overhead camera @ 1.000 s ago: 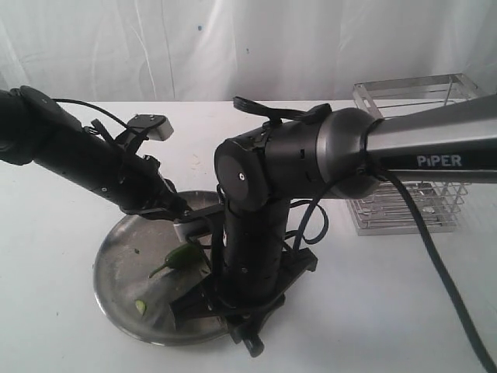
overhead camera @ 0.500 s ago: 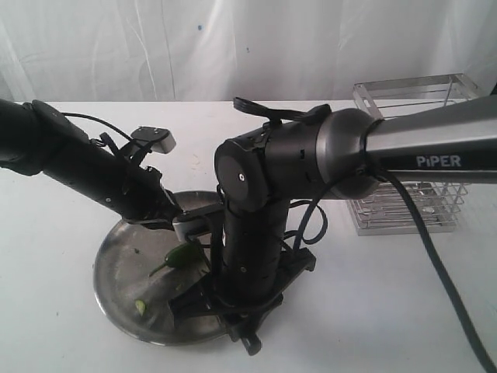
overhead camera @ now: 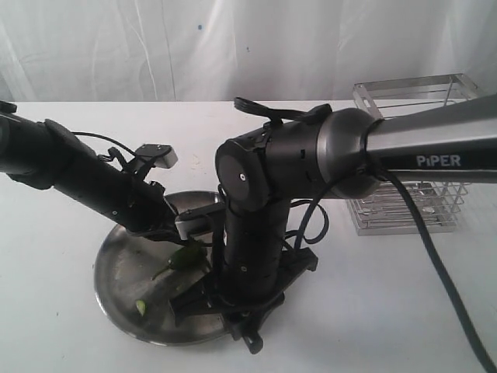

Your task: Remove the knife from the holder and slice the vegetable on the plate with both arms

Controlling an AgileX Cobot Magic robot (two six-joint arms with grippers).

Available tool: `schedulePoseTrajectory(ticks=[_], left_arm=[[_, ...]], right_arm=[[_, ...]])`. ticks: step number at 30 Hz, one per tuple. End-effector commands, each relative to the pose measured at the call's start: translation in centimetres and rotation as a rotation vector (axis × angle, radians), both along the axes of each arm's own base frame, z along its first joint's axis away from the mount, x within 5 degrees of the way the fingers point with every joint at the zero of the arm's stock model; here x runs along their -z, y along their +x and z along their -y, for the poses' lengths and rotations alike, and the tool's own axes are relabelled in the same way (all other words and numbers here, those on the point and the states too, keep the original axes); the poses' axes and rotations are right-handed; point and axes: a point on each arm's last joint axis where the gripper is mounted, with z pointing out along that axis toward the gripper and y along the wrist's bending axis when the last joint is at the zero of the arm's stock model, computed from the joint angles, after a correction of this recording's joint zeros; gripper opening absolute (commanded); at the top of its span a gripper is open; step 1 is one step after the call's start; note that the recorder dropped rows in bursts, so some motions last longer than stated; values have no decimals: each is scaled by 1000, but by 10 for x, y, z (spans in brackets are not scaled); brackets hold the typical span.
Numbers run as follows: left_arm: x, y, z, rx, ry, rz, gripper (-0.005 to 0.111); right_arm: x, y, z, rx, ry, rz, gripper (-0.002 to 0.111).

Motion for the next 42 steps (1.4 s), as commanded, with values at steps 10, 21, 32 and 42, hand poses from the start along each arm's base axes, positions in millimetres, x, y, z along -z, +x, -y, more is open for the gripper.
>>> schedulePoseTrajectory(ticks=[10,21,32,42], left_arm=[[12,-3,2,23,-4,-48,0],[12,-5,2,32,-11,-57,0],[-12,3,12,111,-107,-60,0],[-37,4,14,52,-142,-1,0]], right_arm=[[17,3,11,-87,-78,-83,0],[18,4,22,-117,-188,-110,0],[18,2,23,-151,-187,-124,0],[17,1,24,-176,-197,-143,0]])
